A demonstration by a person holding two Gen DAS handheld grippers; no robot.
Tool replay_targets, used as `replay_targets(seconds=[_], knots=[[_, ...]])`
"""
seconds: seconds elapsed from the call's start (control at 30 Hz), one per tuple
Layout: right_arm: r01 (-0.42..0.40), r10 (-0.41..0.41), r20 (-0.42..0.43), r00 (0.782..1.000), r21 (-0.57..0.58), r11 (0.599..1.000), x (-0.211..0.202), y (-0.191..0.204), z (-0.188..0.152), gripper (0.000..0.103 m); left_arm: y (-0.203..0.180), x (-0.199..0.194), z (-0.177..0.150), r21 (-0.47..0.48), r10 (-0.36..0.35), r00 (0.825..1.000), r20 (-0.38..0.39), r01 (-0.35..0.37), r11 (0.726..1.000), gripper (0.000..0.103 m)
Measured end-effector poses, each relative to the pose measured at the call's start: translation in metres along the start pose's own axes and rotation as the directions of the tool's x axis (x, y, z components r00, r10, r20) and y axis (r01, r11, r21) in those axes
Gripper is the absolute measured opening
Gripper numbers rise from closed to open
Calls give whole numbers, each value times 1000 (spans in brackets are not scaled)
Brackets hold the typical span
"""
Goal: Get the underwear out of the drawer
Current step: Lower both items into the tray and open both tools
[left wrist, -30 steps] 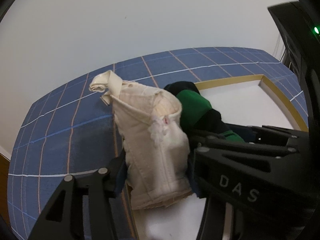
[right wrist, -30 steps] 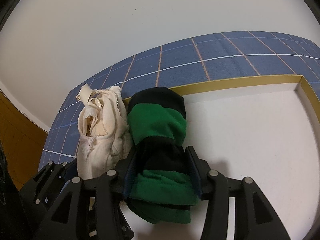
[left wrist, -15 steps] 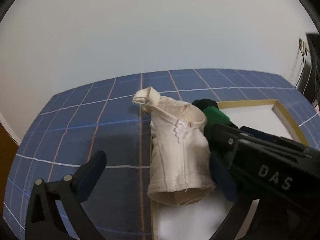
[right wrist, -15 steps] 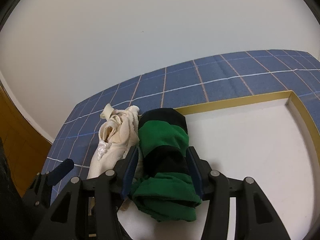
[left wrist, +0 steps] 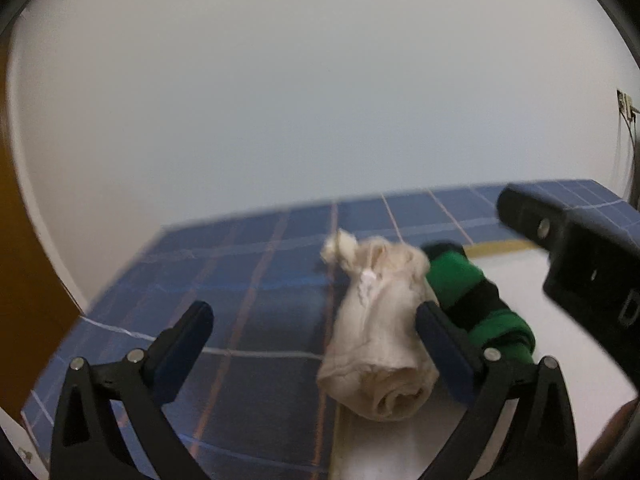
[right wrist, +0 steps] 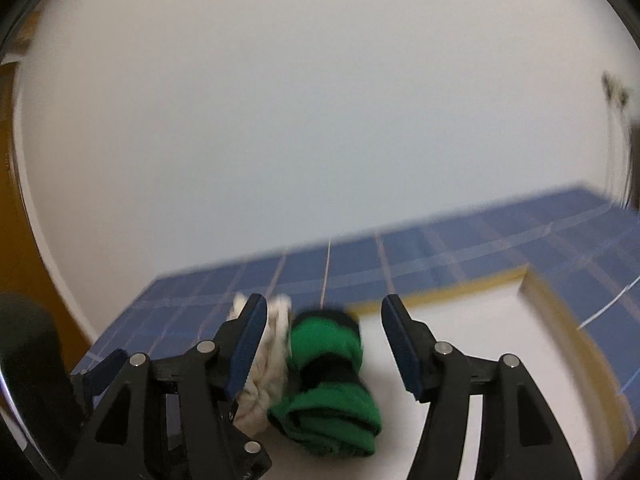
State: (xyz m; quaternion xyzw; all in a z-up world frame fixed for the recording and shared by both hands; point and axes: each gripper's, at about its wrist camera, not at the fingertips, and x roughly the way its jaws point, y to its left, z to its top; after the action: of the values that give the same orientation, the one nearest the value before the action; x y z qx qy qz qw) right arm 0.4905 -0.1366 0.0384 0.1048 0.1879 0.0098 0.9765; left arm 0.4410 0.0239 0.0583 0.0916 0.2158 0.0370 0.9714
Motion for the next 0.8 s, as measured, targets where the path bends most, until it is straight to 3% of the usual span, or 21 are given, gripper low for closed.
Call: replay_targets(seconds=[0.07,0.17,0.3,0.33,0.37,0.47,0.63,0.8], knots=[[20,-17,73,997,-38,999,-12,7,-1,68,0,-8,0,0,2,999,42,-2,1000,103],[86,-66,245,967,-74,993,-41,17,-8,81,13,-14,-1,-68,25,998,65,-21,997,103],[171,-109,470,876,-90,981,-76,29,-27,94,35,-19,-5,-189,57,995,87,-40,981,103],[202,-122,499,858,-109,973,-81,36,-30,94,41,-22,-7,-219,66,993,95,-44,975,103],[214,-125,505,854,-122,969,-81,39,-30,94,46,-24,-8,-247,81,991,102,-54,967,103],[221,-122,491,863,-149,964,-74,42,-28,94,52,-27,-13,-286,96,990,101,-63,956,103],[196,-134,409,903,-114,974,-72,25,-25,94,53,-34,-15,-280,85,993,85,-58,958,103],[172,-148,361,921,-36,984,-86,2,-29,94,47,-42,-18,-250,30,996,82,-8,968,103]])
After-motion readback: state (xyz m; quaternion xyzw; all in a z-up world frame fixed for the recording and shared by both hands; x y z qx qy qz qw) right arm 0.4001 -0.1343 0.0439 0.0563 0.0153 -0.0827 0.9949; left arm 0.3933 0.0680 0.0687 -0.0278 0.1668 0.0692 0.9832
